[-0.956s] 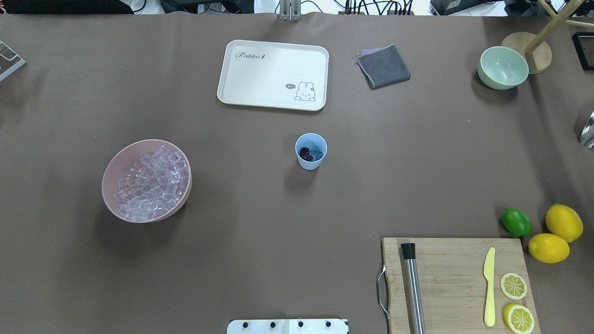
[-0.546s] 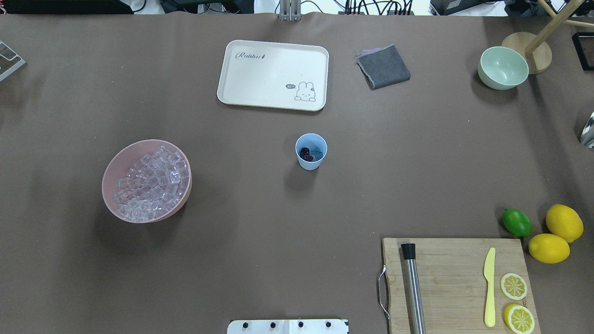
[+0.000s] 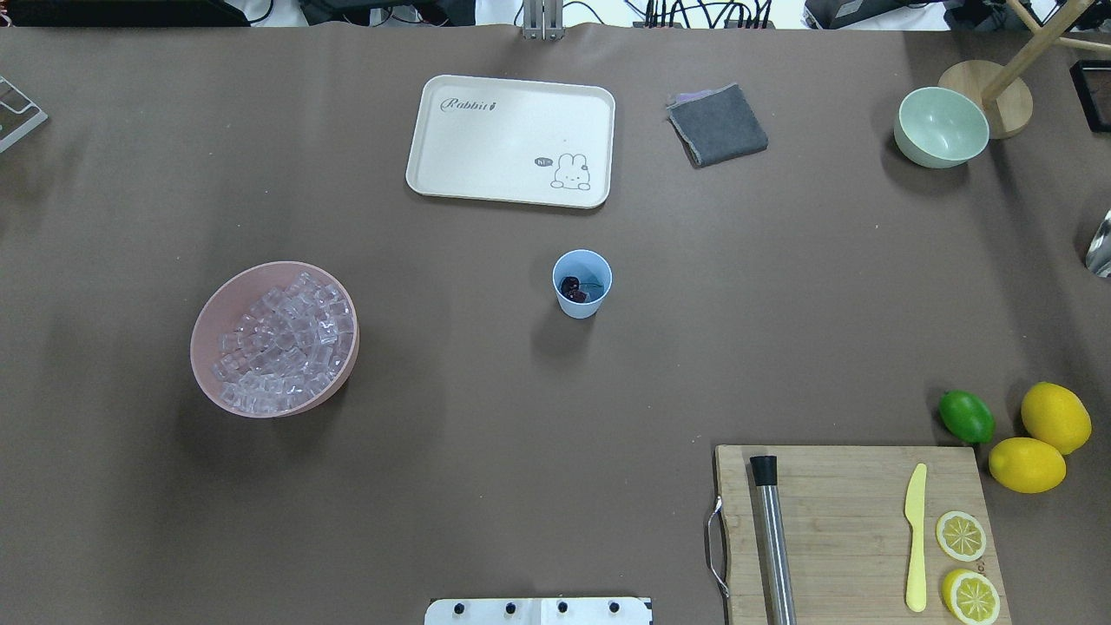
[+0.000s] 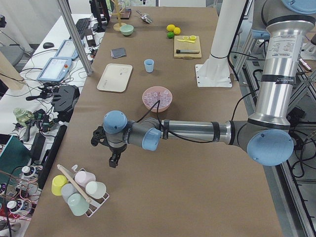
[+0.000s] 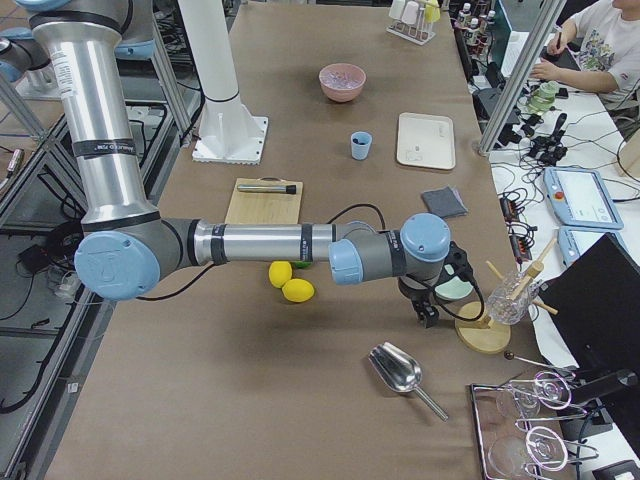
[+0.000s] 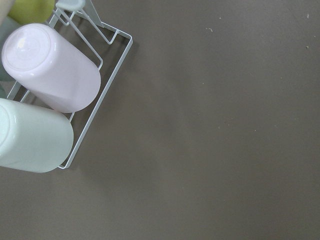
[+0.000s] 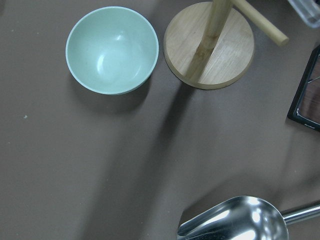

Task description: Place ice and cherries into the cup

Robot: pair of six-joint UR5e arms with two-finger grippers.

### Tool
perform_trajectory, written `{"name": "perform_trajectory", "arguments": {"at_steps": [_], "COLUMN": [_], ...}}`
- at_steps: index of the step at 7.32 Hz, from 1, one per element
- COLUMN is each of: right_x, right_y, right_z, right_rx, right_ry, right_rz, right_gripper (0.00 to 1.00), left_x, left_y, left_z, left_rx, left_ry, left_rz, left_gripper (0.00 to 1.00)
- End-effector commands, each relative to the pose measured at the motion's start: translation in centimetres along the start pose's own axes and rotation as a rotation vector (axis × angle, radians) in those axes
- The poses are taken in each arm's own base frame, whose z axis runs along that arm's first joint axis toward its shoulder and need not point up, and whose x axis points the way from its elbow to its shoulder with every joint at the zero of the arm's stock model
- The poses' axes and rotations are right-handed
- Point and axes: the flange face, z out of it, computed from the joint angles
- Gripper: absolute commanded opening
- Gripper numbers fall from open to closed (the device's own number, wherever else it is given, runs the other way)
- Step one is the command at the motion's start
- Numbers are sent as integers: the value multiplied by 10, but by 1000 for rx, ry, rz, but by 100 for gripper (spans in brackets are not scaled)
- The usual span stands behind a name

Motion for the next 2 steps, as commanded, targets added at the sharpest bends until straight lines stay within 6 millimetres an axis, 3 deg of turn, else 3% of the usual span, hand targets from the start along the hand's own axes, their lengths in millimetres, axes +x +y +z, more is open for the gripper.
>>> {"name": "perform_trajectory", "arguments": {"at_steps": [1,2], "right_x": [8,9], "right_y": [11,27], "right_z": [0,5], "right_rx": [-3,-13], "right_ry": [0,-3], "right_rz": [21,34], "right_gripper": [96,98], "left_x": [0,-2], "left_y": [-5,0], "left_z": [-2,0], "left_rx": [39,35], "left_ry": [0,0], "left_rz": [32,28], "left_gripper": [98,98]}}
